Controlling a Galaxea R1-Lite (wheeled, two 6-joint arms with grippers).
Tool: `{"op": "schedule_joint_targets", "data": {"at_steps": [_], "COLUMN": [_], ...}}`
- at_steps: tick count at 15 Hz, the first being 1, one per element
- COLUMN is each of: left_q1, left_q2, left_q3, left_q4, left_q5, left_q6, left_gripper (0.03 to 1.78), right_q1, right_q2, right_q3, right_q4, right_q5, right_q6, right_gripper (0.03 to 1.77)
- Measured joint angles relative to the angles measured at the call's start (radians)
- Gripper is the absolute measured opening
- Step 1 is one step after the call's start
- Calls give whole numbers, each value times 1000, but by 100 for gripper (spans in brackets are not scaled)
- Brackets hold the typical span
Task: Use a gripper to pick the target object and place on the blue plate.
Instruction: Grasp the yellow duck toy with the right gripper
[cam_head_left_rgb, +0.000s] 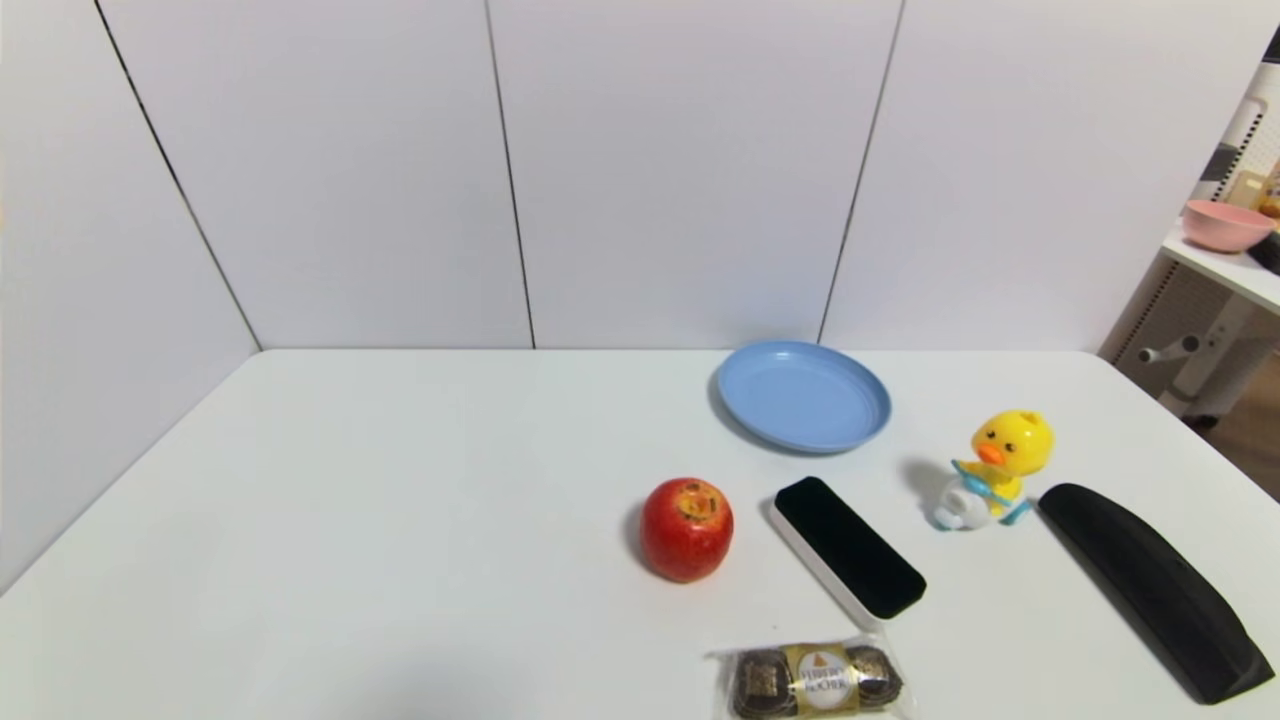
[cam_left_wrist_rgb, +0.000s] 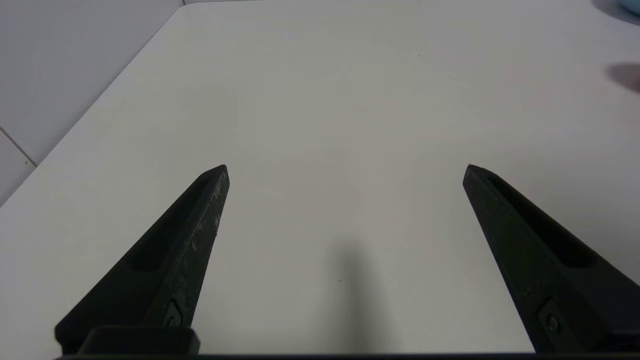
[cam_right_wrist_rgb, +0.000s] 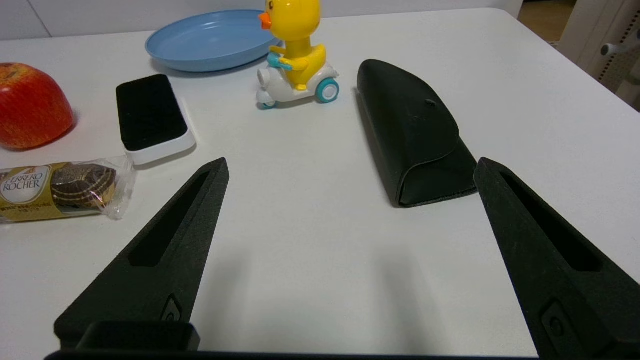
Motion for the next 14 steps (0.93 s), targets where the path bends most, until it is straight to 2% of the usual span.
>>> {"op": "schedule_joint_targets", "data": {"at_steps": [5, 7, 10, 14], "left_q1": [0, 0, 0, 0], "left_q2": [0, 0, 0, 0], "left_q3": [0, 0, 0, 0], "left_q4": [0, 0, 0, 0], "left_q5": [-1, -1, -1, -1], "left_q6": [0, 0, 0, 0], "left_gripper": [169, 169, 169, 169], "right_q1": [0, 0, 2, 27], "right_q2": [4, 41, 173, 474], "right_q3": [-3, -60, -251, -623], "right_q4": [6, 20, 52, 99], "right_q5": [-2, 12, 34, 55], "right_q6": [-8, -20, -80, -142], "right_gripper": [170, 170, 170, 170]}}
